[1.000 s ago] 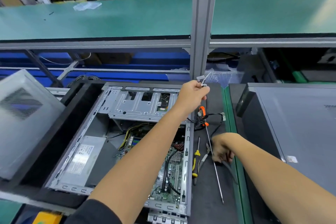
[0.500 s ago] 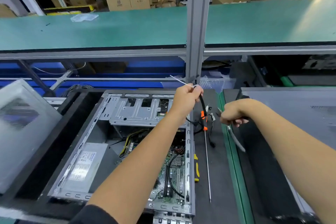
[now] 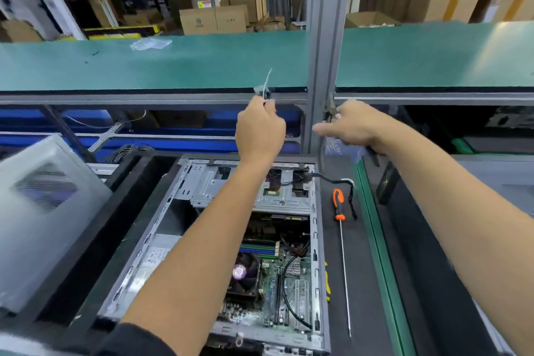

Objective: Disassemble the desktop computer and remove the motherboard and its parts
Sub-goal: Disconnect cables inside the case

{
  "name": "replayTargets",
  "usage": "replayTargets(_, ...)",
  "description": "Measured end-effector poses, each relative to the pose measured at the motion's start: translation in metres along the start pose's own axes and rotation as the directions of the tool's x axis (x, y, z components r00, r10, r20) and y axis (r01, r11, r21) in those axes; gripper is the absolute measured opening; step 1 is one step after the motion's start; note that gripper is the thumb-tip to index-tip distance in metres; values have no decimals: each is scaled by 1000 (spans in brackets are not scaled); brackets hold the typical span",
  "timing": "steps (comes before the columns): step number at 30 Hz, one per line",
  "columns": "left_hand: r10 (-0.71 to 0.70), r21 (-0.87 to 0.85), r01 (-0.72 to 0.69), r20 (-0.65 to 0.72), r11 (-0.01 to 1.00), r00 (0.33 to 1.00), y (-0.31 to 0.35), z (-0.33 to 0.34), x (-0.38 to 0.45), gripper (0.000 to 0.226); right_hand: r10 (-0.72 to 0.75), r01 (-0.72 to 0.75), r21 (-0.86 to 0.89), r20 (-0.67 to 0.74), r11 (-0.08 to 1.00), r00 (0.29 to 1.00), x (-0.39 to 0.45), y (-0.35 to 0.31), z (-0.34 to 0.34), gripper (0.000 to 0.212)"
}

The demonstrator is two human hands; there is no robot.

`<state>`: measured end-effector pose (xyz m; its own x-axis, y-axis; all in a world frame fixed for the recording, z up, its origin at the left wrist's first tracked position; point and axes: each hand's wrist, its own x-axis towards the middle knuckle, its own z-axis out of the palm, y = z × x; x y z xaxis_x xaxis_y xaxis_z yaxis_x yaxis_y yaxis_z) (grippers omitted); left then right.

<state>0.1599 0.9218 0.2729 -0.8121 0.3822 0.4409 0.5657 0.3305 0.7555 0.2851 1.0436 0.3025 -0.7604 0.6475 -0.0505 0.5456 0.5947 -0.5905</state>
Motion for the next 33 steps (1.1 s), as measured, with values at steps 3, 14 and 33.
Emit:
replayTargets(3,-112,-140,141,200,980,973,-34,-11,2,28,-111,91,218,78,972,991,0,-34,23,35)
replayTargets(14,-3,-400,230,494,887,870,-126,-65,-4,30,-158,17,504,240,864,958,10,-107,110,16)
replayTargets(33,-190,-438,408,459,801,868,-149,-49,-2,23,-18,-356,666,485,655,874,8,-100,155,27)
